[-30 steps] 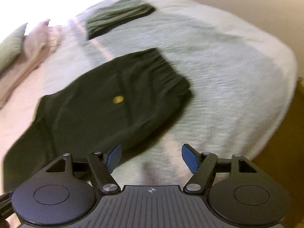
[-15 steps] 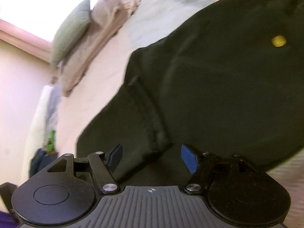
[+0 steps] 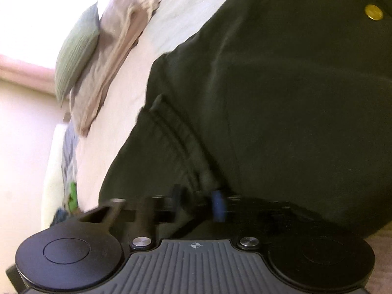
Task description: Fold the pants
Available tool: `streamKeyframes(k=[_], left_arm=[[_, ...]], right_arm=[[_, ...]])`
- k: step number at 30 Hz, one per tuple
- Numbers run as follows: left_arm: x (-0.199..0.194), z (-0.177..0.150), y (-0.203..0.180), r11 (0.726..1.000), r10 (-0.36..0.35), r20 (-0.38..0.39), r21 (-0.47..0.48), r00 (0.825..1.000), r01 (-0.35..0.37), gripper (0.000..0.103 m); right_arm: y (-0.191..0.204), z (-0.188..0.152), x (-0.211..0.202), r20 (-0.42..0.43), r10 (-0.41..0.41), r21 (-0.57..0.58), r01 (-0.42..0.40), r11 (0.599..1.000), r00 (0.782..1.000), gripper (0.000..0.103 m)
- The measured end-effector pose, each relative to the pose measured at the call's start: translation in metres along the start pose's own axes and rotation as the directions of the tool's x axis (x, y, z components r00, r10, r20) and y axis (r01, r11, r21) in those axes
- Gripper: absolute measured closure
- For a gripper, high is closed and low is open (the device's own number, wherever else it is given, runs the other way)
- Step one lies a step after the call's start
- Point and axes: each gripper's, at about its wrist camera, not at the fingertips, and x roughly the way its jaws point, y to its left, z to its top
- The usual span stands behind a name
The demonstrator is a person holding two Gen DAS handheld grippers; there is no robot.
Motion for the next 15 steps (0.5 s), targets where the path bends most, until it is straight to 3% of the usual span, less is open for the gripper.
streamKeyframes(k=[2,7,10,15], left_arm=[[0.000,0.001,-0.001,1.000,-0.001,-0.002,0.006,1.000,0.001,0.070],[-0.001,0.005,-0.011,0.997,-0.007,-0.017,0.072,1.000,0.008,0.082],[0.000,0.005,-0.021,0.994,-0.024,-0.021,0.105,0.999,0.027,0.082],[0.011,0.004,-0.030,0.989,-0.015,-0.050,0.144,0.999,0.022,0.084]], right_arm=[[0.006,-0.005,-0.010,0.045,0.017,-0.038,-0.015,0.999,0.999,0.092],[0.039,-0.025,-0.049,0.136,-0.090,-0.181,0.114,0.977,0.987,0.092],[0.034,-0.028,-0.057,0.148,-0.150,-0.150,0.172,0.974,0.977,0.092],[0.020,-0.022,-0.033,0.126,-0.289,-0.138,0.305,0.942,0.949,0.092]])
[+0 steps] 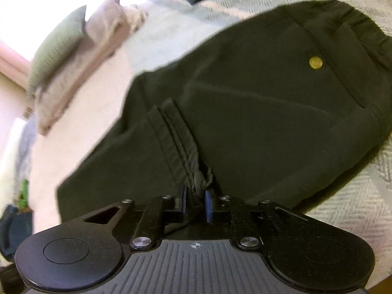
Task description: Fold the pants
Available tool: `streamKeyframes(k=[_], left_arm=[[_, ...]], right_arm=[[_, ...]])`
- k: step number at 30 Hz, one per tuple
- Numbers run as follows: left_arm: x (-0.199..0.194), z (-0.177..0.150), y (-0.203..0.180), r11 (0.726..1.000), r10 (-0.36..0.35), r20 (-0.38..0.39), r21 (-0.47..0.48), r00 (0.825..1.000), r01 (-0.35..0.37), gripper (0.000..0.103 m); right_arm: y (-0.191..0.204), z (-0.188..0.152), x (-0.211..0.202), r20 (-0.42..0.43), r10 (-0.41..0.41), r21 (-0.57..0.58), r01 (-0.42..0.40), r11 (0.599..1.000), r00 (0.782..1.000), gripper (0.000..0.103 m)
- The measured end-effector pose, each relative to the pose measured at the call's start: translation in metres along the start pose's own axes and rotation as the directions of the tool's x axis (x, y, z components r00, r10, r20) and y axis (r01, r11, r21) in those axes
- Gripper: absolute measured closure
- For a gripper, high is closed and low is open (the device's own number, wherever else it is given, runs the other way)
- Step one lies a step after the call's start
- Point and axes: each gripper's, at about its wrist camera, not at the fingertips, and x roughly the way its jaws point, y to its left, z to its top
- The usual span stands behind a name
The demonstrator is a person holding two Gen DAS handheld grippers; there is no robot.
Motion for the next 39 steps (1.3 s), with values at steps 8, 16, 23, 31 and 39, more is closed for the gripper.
streamKeyframes(k=[8,16,23,31,39], left_arm=[[-0.021,0.027,0.008,0.999,0.043,0.021,0.012,0.999,-0.044,0.084],[0.011,0.068,0.033,0.992,0.125,0.060,0.022,0.990,-0.127,0.084],[0.052,0.077,0.023,0.971,0.214,0.001,0.113,0.977,-0.213,0.083],[0.025,0.076,0.019,0.973,0.231,-0.104,0.053,0.967,-0.226,0.083],[0.004,0.038,-0.002,0.964,0.264,-0.193,0.039,0.945,-0.262,0.081]], right_arm=[[0.068,0.032,-0.015,0.085,-0.318,-0.385,0.326,0.864,0.944,0.076],[0.109,0.033,0.025,0.089,-0.061,-0.589,0.102,0.802,0.994,0.076],[0.090,0.027,0.077,0.066,-0.150,-0.690,0.153,0.707,0.987,0.079],[0.082,0.029,0.022,0.038,-0.143,-0.617,0.135,0.775,0.989,0.078],[0.073,-0.005,-0.005,-0.068,-0.136,-0.638,0.062,0.767,0.988,0.078]])
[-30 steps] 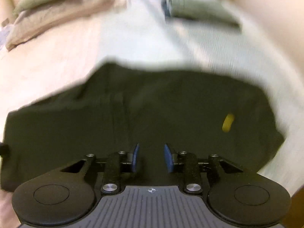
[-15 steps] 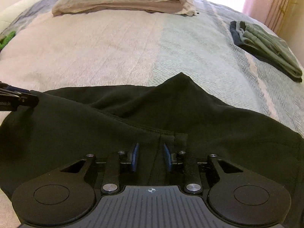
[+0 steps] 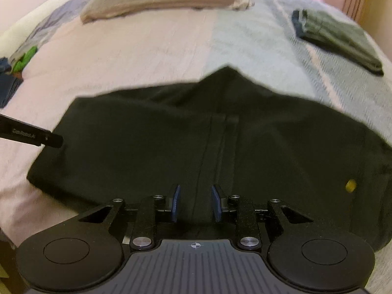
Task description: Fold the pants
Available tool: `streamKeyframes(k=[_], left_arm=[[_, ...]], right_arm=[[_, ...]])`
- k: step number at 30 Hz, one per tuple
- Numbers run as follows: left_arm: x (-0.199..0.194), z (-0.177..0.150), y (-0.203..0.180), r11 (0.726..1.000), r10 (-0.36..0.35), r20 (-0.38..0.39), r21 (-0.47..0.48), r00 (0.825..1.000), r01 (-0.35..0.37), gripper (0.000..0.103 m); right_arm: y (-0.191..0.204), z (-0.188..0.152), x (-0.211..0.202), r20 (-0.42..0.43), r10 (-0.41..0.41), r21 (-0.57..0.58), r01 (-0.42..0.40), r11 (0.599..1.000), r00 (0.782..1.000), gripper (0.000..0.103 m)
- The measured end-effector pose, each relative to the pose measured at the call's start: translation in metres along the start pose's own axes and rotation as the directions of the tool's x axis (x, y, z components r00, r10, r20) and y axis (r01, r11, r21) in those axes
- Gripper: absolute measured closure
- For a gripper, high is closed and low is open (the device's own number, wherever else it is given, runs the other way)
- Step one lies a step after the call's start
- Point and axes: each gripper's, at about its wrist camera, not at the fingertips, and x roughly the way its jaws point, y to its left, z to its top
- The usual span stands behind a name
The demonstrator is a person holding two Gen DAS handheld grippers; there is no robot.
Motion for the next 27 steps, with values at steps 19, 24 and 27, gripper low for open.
streamKeyframes(k=[19,24,27], left_arm=[[-0.030,-0.033,-0.019,0.999,-0.040,0.091,0.032,0.995,0.037,0.077],[-0.024,-0.048,-0.029,1.000,-0.023,0.071,0.011,0.997,0.022,0.077],[-0.032,-0.046,-0.034,0.999,-0.047,0.108,-0.013,0.993,0.049,0.077]], right_arm=[[-0.074,-0.035,-0.041,0.021,-0.067,0.286,0.059,0.956,0.998,0.078],[-0.129,-0.062,-0.070,0.108,-0.046,0.484,-0.012,0.875,0.993,0.078],[-0.161,-0.074,-0.081,0.121,-0.061,0.572,-0.020,0.820,0.991,0.076]])
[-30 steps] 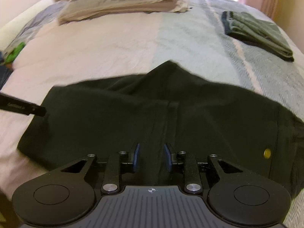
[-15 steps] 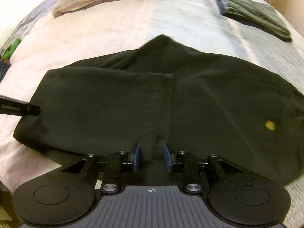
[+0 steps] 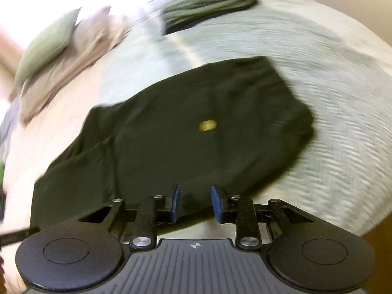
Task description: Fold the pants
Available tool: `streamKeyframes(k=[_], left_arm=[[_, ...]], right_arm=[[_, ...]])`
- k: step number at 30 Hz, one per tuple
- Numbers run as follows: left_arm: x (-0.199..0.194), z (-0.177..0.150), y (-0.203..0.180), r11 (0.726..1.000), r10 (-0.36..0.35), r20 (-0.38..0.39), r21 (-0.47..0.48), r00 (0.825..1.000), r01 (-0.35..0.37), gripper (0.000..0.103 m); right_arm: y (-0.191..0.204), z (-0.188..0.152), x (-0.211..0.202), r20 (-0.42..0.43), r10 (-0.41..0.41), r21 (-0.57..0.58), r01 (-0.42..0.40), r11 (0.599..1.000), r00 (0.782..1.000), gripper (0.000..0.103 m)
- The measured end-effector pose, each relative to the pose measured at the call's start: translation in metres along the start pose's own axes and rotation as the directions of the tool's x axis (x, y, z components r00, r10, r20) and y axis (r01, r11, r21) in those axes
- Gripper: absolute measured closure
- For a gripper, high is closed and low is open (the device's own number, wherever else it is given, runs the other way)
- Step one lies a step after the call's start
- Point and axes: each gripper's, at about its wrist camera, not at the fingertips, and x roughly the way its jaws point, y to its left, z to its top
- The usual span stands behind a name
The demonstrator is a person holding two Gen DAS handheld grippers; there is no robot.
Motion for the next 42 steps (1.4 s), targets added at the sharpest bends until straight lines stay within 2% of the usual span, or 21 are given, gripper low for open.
streamKeyframes(k=[3,6,8,11,20,27,32,37,39,41,42], left_arm=[[-0.004,0.002,-0.009,1.000,-0.025,0.031,0.002,0.999,0.025,0.077],[-0.003,0.002,-0.020,0.999,-0.053,0.041,0.003,0.998,0.053,0.076],[0.007,-0.001,-0.027,0.999,-0.048,0.019,0.004,0.999,0.048,0.076],[0.023,-0.007,-0.031,1.000,-0.015,-0.028,-0.011,0.999,0.015,0.076],[-0.004,-0.004,-0.035,1.000,-0.014,0.033,-0.023,0.999,0.015,0.076],[-0.017,0.001,0.000,0.995,-0.014,0.047,-0.102,0.999,0.019,0.071],[-0.011,0.007,0.047,0.990,-0.028,0.042,-0.140,0.999,0.034,0.059],[0.014,0.020,0.097,0.967,-0.116,0.018,-0.226,0.993,0.117,0.044],[0.027,0.022,0.114,0.952,-0.167,0.012,-0.257,0.986,0.165,0.044],[0.044,0.025,0.130,0.918,-0.258,0.000,-0.312,0.966,0.246,0.044],[0.053,0.026,0.138,0.889,-0.315,-0.003,-0.352,0.949,0.294,0.044]], right_arm=[[-0.028,0.008,-0.007,0.006,-0.040,0.080,0.039,0.996,0.999,0.073],[-0.053,0.011,-0.013,0.026,-0.018,0.191,0.013,0.982,0.999,0.065],[-0.067,0.012,-0.018,0.038,-0.013,0.241,0.003,0.971,0.999,0.063],[-0.078,0.013,-0.016,0.023,-0.025,0.266,0.018,0.964,0.999,0.063],[-0.093,0.017,-0.017,0.040,-0.015,0.298,0.002,0.955,0.999,0.058],[-0.095,0.025,-0.016,0.060,-0.047,0.306,0.027,0.952,0.997,0.056],[-0.096,0.035,-0.018,0.076,-0.120,0.269,0.095,0.958,0.990,0.056],[-0.090,0.041,-0.017,0.077,-0.186,0.246,0.162,0.956,0.979,0.055],[-0.084,0.043,-0.013,0.069,-0.204,0.228,0.184,0.956,0.977,0.055],[-0.078,0.045,-0.009,0.063,-0.216,0.211,0.198,0.957,0.974,0.055],[-0.075,0.046,-0.007,0.060,-0.227,0.207,0.210,0.956,0.972,0.055]])
